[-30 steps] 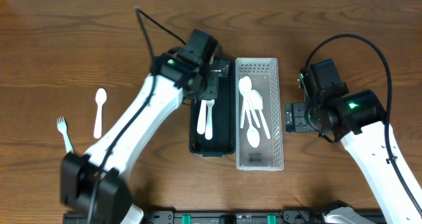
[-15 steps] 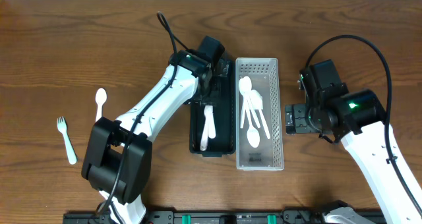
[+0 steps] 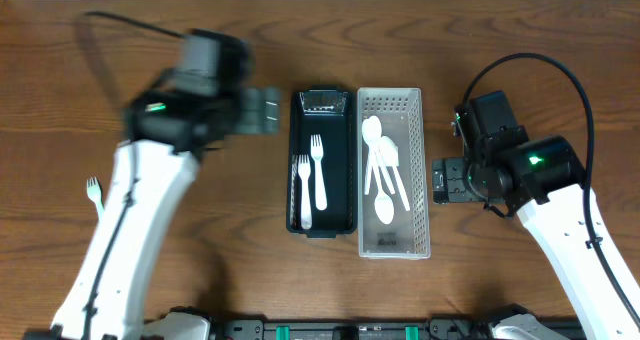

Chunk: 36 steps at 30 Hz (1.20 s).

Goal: Pack container
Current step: 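Move left gripper back over the white spoon on the table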

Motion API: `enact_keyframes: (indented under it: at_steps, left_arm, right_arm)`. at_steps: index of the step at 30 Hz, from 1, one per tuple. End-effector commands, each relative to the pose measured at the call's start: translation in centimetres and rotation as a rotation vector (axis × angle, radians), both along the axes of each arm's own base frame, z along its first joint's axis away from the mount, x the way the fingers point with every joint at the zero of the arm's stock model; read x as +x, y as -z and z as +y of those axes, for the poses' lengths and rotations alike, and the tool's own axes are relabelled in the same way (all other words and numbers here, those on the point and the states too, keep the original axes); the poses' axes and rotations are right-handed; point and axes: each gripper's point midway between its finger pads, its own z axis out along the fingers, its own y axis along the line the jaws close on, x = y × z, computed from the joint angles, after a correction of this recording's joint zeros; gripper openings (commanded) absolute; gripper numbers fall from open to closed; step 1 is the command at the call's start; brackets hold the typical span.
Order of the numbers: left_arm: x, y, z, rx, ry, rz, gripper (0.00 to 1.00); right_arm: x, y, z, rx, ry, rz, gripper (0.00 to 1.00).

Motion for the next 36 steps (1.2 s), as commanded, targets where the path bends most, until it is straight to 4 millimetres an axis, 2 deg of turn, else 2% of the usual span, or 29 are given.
enact_keyframes:
  at_steps: [1, 3, 5, 9, 13, 18, 22, 28, 36]
  left_arm:
    - [0.6, 0.0, 7.1, 0.070, -0.136, 0.002, 0.99]
    - [0.8, 0.9, 10.7, 0.077, -0.226, 0.030, 0.99]
    - [0.8, 2.8, 14.6, 0.079, -0.319, 0.089, 0.99]
    - [0.8, 7.1, 18.6, 0.084, -0.374, 0.217, 0.98]
    - [0.5, 12.3, 20.7, 0.099, -0.327, 0.362, 0.98]
    - [-0.2, 18.0, 21.7, 0.091, -0.250, 0.513, 0.98]
    - [-0.5, 21.0, 21.9, 0.074, -0.248, 0.579, 0.98]
    - [0.0, 23.0, 22.1, 0.071, -0.247, 0.591, 0.98]
    - [0.4, 23.9, 22.3, 0.076, -0.241, 0.582, 0.98]
  right_arm:
    - [0.0, 0.1, -0.5, -0.012, 0.009, 0.001, 0.90]
    - [0.0, 0.1, -0.5, -0.010, 0.015, -0.001, 0.91]
    - [0.0, 0.1, -0.5, -0.009, 0.015, -0.002, 0.91]
    - [0.0, 0.1, -0.5, -0.009, 0.015, -0.001, 0.91]
    - [0.0, 0.1, -0.5, -0.010, 0.015, 0.001, 0.91]
    - [0.0, 0.1, -0.5, -0.010, 0.015, 0.000, 0.91]
    - [0.0, 0.1, -0.5, -0.010, 0.015, -0.002, 0.91]
    - [0.1, 0.0, -0.5, -0.009, 0.015, -0.005, 0.91]
    - [0.1, 0.0, -0.5, -0.009, 0.015, -0.005, 0.91]
